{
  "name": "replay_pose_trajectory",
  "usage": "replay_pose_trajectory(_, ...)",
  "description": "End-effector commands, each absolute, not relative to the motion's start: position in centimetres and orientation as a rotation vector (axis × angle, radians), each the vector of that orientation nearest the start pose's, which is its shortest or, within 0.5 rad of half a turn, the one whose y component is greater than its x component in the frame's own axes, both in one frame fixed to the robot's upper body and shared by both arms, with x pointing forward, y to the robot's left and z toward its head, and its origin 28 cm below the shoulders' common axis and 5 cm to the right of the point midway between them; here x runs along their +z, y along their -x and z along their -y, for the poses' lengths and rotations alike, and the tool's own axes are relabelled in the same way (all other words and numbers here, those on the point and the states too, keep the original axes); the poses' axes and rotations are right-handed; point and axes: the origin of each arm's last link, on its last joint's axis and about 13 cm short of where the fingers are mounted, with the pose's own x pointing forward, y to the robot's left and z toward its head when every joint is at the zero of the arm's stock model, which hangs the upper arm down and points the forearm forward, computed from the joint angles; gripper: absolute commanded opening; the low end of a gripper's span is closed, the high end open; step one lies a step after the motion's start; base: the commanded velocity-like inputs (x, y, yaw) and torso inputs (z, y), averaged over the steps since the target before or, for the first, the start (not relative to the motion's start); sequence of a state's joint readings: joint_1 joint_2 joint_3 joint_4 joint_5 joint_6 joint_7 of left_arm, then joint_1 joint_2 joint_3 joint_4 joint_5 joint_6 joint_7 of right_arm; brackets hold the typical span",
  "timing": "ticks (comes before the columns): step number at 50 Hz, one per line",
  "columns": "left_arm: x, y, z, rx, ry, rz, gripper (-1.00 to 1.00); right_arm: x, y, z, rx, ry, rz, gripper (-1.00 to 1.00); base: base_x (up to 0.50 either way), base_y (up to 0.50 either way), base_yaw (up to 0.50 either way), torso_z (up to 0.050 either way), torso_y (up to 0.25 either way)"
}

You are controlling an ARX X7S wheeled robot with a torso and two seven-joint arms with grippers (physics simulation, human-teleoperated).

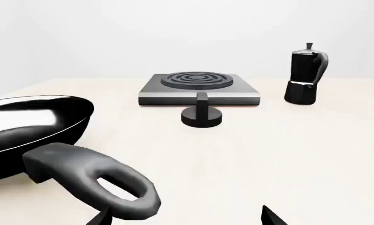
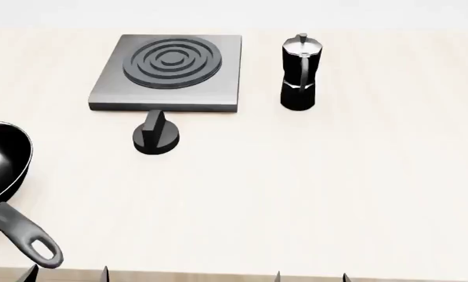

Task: Turn on the stove.

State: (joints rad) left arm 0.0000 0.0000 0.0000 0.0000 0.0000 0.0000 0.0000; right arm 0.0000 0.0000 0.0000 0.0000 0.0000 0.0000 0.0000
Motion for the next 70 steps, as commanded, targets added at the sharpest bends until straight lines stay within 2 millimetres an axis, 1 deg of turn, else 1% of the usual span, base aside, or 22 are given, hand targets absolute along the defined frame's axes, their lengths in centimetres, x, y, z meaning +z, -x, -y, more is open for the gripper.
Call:
replay_pose_trajectory(1,1.5,-21.4,-20.3,-0.010,-0.034,-0.001,1.00,1.1,-21.7,10.0,-0.009,-0.001,0.005,1.00,0.00,0.00,0.00,0.000,0.000)
replay_pose_trajectory(3,1.4,-21.3,-20.3,-0.015,-0.037,0.000,1.00,1.1,-21.7,10.0,-0.016,-0.013,0.002,1.00,0.00,0.00,0.00,0.000,0.000)
replay_pose_trajectory(5,0.8,-21.1,-20.4,-0.011,-0.009,-0.013,1.00,1.2,-21.7,9.9,-0.013,-0.004,-0.001,1.00,0.00,0.00,0.00,0.000,0.000)
replay_pose_trajectory(6,1.2,-21.4,-20.5,-0.009,-0.007,-0.013,1.00,1.1,-21.7,9.9,-0.015,-0.004,-0.002,1.00,0.00,0.00,0.00,0.000,0.000)
replay_pose_trajectory(10,1.6,-21.1,-20.4,-0.009,-0.012,-0.005,1.00,1.2,-21.6,10.0,-0.028,-0.011,-0.004,1.00,0.00,0.00,0.00,0.000,0.000)
replay_pose_trajectory(14,1.4,-21.3,-20.5,-0.007,-0.024,-0.005,1.00,1.0,-21.7,10.0,-0.030,-0.009,-0.007,1.00,0.00,0.00,0.00,0.000,0.000)
replay_pose_trajectory(15,1.9,-19.5,-22.6,0.081,-0.023,0.128,1.00,2.6,-24.7,10.5,-0.051,0.022,0.151,1.00,0.00,0.00,0.00,0.000,0.000)
replay_pose_trajectory(16,1.4,-21.3,-20.6,-0.006,-0.009,0.005,1.00,1.1,-21.7,10.0,-0.034,-0.011,-0.007,1.00,0.00,0.00,0.00,0.000,0.000)
replay_pose_trajectory(19,1.4,-21.4,-20.8,0.025,-0.048,0.004,1.00,0.9,-21.6,10.1,-0.044,-0.013,-0.018,1.00,0.00,0.00,0.00,0.000,0.000)
replay_pose_trajectory(20,1.7,-21.3,-20.8,0.031,-0.020,0.003,1.00,1.0,-21.6,10.2,-0.050,-0.023,-0.016,1.00,0.00,0.00,0.00,0.000,0.000)
replay_pose_trajectory(25,2.8,-20.9,-20.5,0.020,-0.031,0.049,1.00,1.9,-21.3,10.0,-0.045,-0.020,0.003,1.00,0.00,0.00,0.00,0.000,0.000)
replay_pose_trajectory(29,4.9,-20.1,-20.5,0.028,-0.024,0.118,1.00,4.7,-20.9,9.9,-0.042,-0.033,0.089,1.00,0.00,0.00,0.00,0.000,0.000)
replay_pose_trajectory(30,5.6,-19.9,-20.5,0.026,-0.022,0.147,1.00,5.7,-20.7,9.9,-0.043,-0.032,0.120,1.00,0.00,0.00,0.00,0.000,0.000)
replay_pose_trajectory(34,7.2,-19.1,-20.3,0.023,-0.016,0.181,1.00,7.8,-20.1,9.8,-0.048,-0.035,0.179,1.00,0.00,0.00,0.00,0.000,0.000)
replay_pose_trajectory(38,8.6,-18.5,-20.3,0.022,-0.009,0.220,1.00,9.4,-19.4,9.9,-0.053,-0.037,0.223,1.00,0.00,0.00,0.00,0.000,0.000)
replay_pose_trajectory(42,9.4,-18.0,-20.2,0.019,-0.010,0.256,1.00,9.8,-19.2,9.9,-0.057,-0.036,0.233,1.00,0.00,0.00,0.00,0.000,0.000)
replay_pose_trajectory(45,9.9,-17.6,-20.1,0.017,-0.007,0.276,1.00,10.6,-18.9,9.8,-0.057,-0.039,0.260,1.00,0.00,0.00,0.00,0.000,0.000)
replay_pose_trajectory(51,10.7,-17.2,-20.1,0.022,-0.016,0.305,1.00,11.1,-18.7,9.8,-0.054,-0.028,0.276,1.00,0.00,0.00,0.00,0.000,0.000)
replay_pose_trajectory(54,10.7,-17.2,-20.1,0.031,-0.028,0.297,1.00,11.4,-18.5,9.8,-0.051,-0.026,0.288,1.00,0.00,0.00,0.00,0.000,0.000)
replay_pose_trajectory(57,11.3,-16.8,-20.1,0.028,-0.025,0.315,1.00,11.5,-18.5,9.9,-0.048,-0.026,0.292,1.00,0.00,0.00,0.00,0.000,0.000)
replay_pose_trajectory(62,11.4,-16.7,-20.0,0.025,-0.024,0.322,1.00,11.5,-18.5,9.9,-0.042,-0.022,0.310,1.00,0.07,0.00,0.00,0.000,0.000)
replay_pose_trajectory(70,11.1,-16.6,-19.9,0.017,-0.020,0.324,1.00,11.5,-18.5,10.0,-0.040,-0.029,0.305,1.00,0.50,0.00,0.00,0.000,0.000)
